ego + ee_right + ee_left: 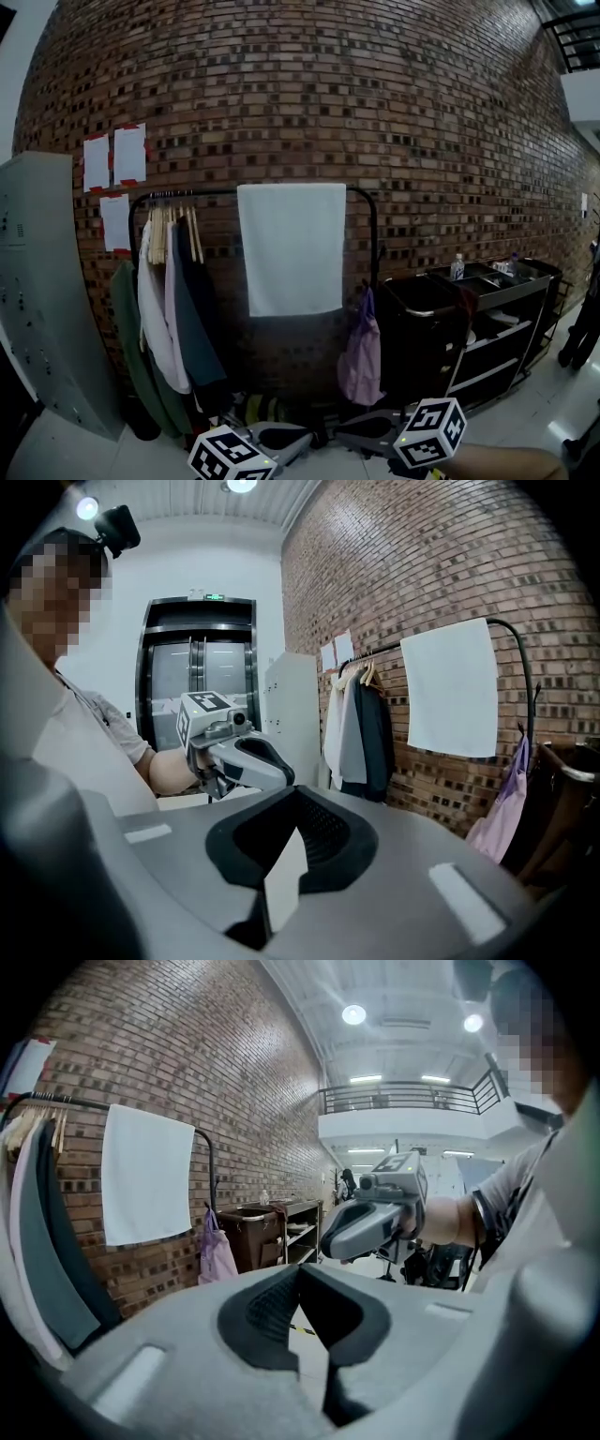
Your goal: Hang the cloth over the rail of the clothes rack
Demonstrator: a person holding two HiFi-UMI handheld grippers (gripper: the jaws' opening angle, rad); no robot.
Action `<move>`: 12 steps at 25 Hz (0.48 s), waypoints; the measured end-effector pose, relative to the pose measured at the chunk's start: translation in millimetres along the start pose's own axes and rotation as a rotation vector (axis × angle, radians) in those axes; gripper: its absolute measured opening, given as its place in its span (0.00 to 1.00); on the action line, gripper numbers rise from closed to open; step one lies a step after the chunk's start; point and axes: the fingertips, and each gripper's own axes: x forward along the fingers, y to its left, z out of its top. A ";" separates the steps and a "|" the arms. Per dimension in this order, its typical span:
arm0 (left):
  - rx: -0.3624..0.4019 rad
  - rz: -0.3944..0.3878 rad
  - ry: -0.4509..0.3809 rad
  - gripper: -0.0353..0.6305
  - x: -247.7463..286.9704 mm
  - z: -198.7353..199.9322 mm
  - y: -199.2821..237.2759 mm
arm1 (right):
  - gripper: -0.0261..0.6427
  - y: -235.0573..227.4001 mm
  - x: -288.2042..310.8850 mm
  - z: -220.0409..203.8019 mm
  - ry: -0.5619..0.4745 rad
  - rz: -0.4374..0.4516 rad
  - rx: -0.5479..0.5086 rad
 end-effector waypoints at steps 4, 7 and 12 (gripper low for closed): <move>0.007 0.005 -0.007 0.06 -4.5 5.3 -2.7 | 0.04 5.3 0.2 5.6 -0.009 0.005 -0.019; 0.015 0.003 0.004 0.06 -5.4 4.8 -7.2 | 0.04 9.6 -0.6 5.1 -0.012 0.010 -0.018; 0.026 -0.002 0.003 0.06 -7.5 8.8 -14.8 | 0.04 15.5 -4.2 6.2 -0.002 0.014 -0.026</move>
